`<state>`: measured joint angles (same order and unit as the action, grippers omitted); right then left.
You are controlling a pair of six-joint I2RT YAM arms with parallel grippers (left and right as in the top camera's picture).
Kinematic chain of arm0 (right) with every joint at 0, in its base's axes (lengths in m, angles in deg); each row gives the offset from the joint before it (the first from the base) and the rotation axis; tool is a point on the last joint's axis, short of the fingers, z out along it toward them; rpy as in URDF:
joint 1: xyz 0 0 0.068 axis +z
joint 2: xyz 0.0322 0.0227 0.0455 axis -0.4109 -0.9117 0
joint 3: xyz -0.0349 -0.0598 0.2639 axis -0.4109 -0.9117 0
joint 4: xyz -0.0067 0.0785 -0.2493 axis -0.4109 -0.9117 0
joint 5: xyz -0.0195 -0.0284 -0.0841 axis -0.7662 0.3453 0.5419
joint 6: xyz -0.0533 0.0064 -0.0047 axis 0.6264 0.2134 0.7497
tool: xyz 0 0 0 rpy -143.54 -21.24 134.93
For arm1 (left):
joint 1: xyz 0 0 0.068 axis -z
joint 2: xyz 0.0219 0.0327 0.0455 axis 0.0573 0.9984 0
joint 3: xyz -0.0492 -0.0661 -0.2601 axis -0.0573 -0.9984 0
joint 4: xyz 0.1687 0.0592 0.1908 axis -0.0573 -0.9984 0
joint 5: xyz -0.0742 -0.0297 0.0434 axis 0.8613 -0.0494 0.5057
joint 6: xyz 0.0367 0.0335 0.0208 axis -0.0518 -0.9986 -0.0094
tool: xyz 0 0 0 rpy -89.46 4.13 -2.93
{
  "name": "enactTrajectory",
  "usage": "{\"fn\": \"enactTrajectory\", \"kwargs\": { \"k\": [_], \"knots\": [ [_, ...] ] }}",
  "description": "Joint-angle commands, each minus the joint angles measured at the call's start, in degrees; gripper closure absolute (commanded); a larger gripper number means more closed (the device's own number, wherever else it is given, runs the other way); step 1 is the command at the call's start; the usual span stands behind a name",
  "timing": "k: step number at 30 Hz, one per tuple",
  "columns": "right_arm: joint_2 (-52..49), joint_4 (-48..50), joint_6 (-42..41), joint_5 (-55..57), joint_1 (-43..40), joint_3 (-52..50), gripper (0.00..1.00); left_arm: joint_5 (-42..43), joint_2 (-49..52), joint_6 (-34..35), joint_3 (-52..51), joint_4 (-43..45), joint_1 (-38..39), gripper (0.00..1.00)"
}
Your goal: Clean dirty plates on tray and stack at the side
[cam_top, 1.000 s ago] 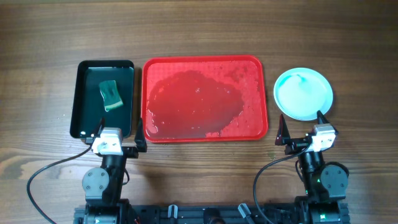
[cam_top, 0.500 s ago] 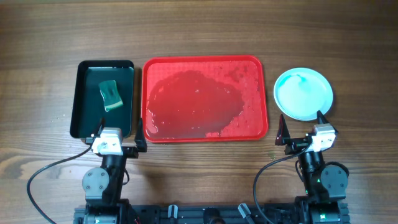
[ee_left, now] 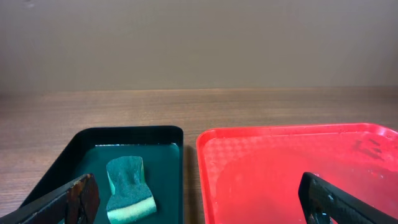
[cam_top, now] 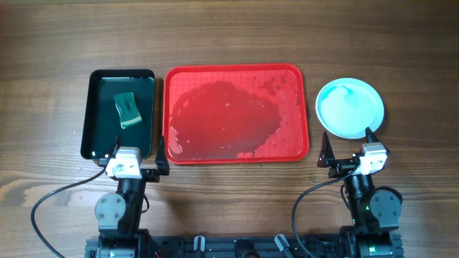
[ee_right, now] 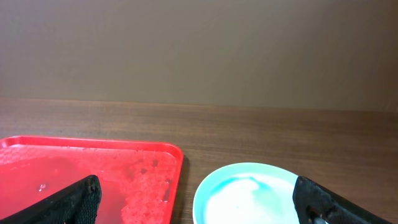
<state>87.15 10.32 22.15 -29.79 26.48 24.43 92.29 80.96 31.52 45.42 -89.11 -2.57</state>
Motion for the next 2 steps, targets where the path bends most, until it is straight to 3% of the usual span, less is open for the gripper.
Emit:
{"fn": "enactTrajectory", "kwargs": {
  "k": [1, 2],
  "knots": [
    [0.3, 0.1, 1.0, 0.2, 0.1, -0.1, 0.00, 0.3, -0.7, -1.3, -0.4, -0.2, 0.2, 0.00],
    [0.3, 0.1, 1.0, 0.2, 0.1, -0.1, 0.00, 0.3, -0.7, -1.3, -0.4, -0.2, 0.2, 0.00]
  ]
}}
